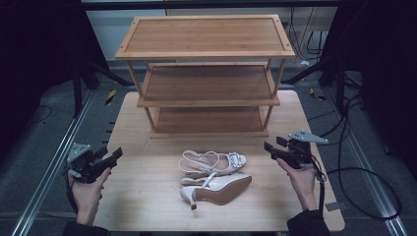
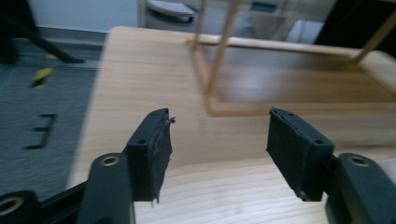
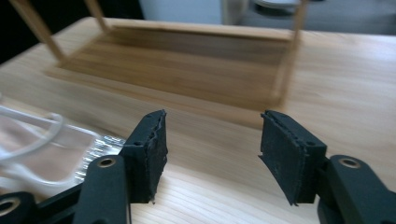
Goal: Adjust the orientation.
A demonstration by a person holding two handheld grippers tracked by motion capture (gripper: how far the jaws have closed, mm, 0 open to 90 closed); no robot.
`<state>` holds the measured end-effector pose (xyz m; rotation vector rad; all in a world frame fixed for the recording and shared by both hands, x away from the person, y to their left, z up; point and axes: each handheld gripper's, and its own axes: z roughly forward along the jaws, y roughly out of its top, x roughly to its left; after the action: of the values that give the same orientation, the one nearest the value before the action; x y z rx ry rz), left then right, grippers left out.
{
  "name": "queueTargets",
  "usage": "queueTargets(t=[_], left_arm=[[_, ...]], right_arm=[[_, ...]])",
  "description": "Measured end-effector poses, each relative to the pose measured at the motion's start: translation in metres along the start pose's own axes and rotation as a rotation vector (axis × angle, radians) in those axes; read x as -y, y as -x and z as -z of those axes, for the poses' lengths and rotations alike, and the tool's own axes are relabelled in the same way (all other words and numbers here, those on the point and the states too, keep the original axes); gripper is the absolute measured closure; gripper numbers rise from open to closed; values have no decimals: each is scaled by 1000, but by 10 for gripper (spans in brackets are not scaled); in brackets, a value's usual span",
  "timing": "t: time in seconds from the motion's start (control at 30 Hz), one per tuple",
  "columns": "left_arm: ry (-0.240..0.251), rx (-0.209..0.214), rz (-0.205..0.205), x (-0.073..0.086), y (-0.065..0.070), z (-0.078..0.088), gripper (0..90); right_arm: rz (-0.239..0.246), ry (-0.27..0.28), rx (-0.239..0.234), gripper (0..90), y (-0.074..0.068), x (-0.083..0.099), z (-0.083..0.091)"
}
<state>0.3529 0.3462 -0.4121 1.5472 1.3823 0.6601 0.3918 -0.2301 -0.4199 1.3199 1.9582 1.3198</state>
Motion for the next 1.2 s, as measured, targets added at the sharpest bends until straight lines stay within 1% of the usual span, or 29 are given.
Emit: queueTargets(t=[0.03, 0.1, 0.13, 0.17, 0.2, 0.23, 0.27, 0.33, 0.37, 0.4, 0.43, 0.47, 0.5, 0.53, 0.63, 0.7, 0.77, 0.87, 0.9, 0.97, 1.0, 1.07, 1.1, 1.13, 1.17, 1.2], left_arm=[[1, 22, 4, -1, 5, -2, 400], [-11, 65, -13, 0, 16, -7, 443], [-15, 84, -26, 2, 22, -9, 453], [-34, 116, -48, 8, 33, -11, 488], [-34, 116, -48, 8, 33, -11, 505], [-50, 140, -71, 14, 43, -13, 520], [-50, 140, -71, 14, 43, -13, 532], [-76, 167, -91, 20, 52, -14, 541], [-102, 187, -114, 26, 61, -16, 555], [-113, 196, -116, 30, 66, -18, 555], [-113, 196, -116, 30, 66, -18, 556], [-128, 203, -120, 34, 72, -20, 556], [-153, 219, -134, 38, 80, -22, 556], [-166, 230, -143, 41, 85, -23, 555], [-197, 268, -167, 44, 101, -25, 555], [-209, 291, -181, 46, 110, -25, 566], [-231, 317, -183, 48, 118, -26, 567], [-262, 336, -195, 52, 128, -28, 564], [-271, 340, -199, 53, 131, -29, 561], [-298, 356, -194, 56, 134, -31, 557], [-306, 364, -187, 58, 136, -33, 554], [-331, 374, -183, 60, 137, -36, 551], [-340, 381, -173, 61, 138, -38, 548], [-346, 383, -170, 61, 138, -38, 547], [-350, 398, -159, 62, 139, -39, 546], [-355, 403, -152, 63, 141, -40, 547]], right_arm=[[0, 0, 0, 450, 0, 0, 0], [21, -15, -35, 452, -9, 1, -1], [34, -27, -43, 455, -12, 3, -1], [39, -39, -66, 486, -19, 7, -2], [39, -39, -66, 486, -19, 7, -2], [36, -57, -93, 507, -23, 11, -2], [36, -57, -93, 507, -23, 11, -2], [35, -69, -107, 546, -26, 14, -1], [43, -87, -122, 574, -30, 18, 0], [53, -97, -126, 589, -31, 20, 1], [60, -106, -131, 608, -33, 23, 1], [60, -106, -131, 608, -33, 23, 1], [54, -113, -144, 628, -34, 25, 2], [48, -126, -162, 642, -36, 29, 2], [57, -155, -168, 685, -39, 34, 1], [54, -160, -180, 712, -41, 35, 1], [64, -172, -199, 739, -46, 34, 1], [72, -191, -227, 754, -56, 35, -3], [88, -208, -230, 757, -60, 36, -5], [122, -236, -225, 755, -67, 40, -10], [114, -246, -231, 754, -69, 43, -15], [107, -239, -234, 752, -69, 44, -16], [100, -237, -234, 746, -68, 44, -16], [102, -231, -232, 741, -68, 44, -17], [103, -226, -227, 731, -68, 44, -17], [100, -215, -227, 722, -69, 44, -19]])
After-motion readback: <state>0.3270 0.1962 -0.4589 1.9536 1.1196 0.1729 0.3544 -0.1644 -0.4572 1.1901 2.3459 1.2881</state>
